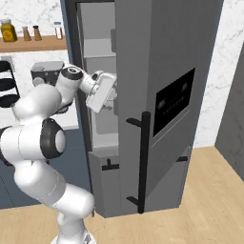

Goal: Grab a lemon wedge from the fridge and one ice cube from the ice bowl, and put them in the glass of lemonade.

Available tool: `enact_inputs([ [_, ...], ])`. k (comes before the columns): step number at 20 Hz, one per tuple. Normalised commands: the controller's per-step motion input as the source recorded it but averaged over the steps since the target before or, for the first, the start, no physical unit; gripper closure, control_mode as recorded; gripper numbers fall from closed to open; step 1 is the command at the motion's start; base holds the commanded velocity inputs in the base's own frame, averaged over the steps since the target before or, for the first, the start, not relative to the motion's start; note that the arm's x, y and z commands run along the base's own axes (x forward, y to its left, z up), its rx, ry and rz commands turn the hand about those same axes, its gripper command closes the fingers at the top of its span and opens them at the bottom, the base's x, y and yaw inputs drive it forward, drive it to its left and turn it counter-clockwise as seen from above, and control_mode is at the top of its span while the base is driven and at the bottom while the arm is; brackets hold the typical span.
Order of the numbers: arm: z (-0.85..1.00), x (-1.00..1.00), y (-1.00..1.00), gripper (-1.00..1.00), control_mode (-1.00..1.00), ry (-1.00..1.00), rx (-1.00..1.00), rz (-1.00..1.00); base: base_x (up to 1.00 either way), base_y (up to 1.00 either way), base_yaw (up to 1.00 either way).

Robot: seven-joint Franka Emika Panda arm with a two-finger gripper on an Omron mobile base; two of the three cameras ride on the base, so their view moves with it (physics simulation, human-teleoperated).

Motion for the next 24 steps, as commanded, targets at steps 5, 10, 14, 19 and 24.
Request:
enact_inputs([
  [5,-0.03,-0.02,-1.0,-1.0,-1.0,0.16,0.0,-0.16,0.0,0.0,0.0],
  [10,0.0,-0.14,-1.0,-1.0,-1.0,0.13,0.0,-0.15,0.0,0.0,0.0],
  [14,0.0,-0.16,-1.0,-1.0,-1.0,0.1,0.0,-0.15,0.0,0.0,0.0],
  [19,0.0,-0.14,-1.0,-1.0,-1.0,0.06,0.02,-0.15,0.0,0.0,0.0],
  [24,0.0,-0.14,-1.0,-1.0,-1.0,0.03,0.04,-0.13,0.0,0.0,0.0],
])
